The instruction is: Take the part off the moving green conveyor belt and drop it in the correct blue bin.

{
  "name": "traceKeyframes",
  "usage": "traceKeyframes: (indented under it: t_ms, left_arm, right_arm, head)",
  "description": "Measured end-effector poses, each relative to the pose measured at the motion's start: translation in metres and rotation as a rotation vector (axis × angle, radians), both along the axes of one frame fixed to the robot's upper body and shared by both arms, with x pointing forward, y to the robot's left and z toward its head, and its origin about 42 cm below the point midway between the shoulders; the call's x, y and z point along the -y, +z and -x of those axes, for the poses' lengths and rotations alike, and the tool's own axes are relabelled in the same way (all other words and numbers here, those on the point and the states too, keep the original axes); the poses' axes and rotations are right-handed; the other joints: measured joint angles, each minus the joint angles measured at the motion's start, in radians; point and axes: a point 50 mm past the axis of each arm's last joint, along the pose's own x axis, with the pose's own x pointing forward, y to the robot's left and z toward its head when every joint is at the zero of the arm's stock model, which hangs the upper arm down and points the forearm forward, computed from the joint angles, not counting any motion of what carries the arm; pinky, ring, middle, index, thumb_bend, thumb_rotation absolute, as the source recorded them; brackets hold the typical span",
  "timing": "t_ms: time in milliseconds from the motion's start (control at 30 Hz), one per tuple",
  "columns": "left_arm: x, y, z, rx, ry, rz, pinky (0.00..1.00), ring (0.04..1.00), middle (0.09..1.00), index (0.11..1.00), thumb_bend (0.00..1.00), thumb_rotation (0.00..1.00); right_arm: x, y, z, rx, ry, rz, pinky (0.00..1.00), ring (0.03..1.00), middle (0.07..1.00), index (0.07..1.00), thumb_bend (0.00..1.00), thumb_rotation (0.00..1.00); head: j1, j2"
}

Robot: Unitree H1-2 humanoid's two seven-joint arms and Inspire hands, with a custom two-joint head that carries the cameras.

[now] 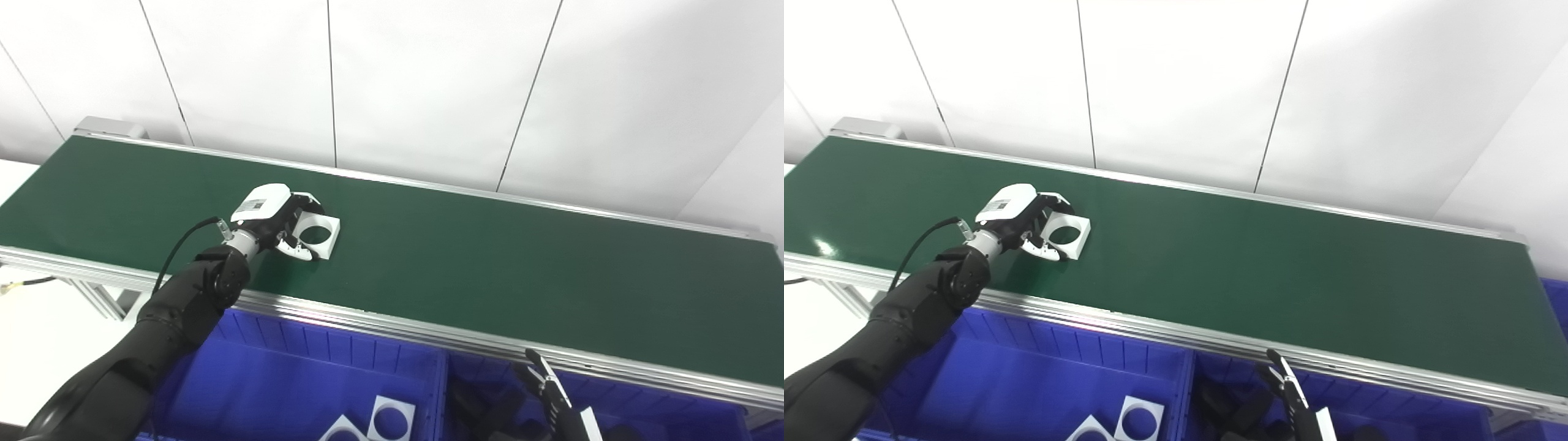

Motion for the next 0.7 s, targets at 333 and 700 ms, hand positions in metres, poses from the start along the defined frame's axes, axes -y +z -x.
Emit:
traceKeyframes:
  t_ms: [333,700]
  left_arm:
    - [0.015,0.0,-0.007,0.038,-0.06,-0.091,0.34,0.453,0.571,0.586,0.45,0.0]
    - [0.012,0.028,0.019,0.317,-0.047,0.189,0.41,0.427,0.476,0.516,0.48,0.0]
  right_arm:
    - [-0.001,0.001,-0.001,0.005,-0.01,-0.008,0.89,0.868,0.849,0.945,0.93,0.48]
    - [0.001,0.002,0.0,0.009,-0.018,-0.009,0.9,0.872,0.853,0.949,0.93,0.48]
  head:
    - [0.005,0.002]
    - [-0.031,0.012]
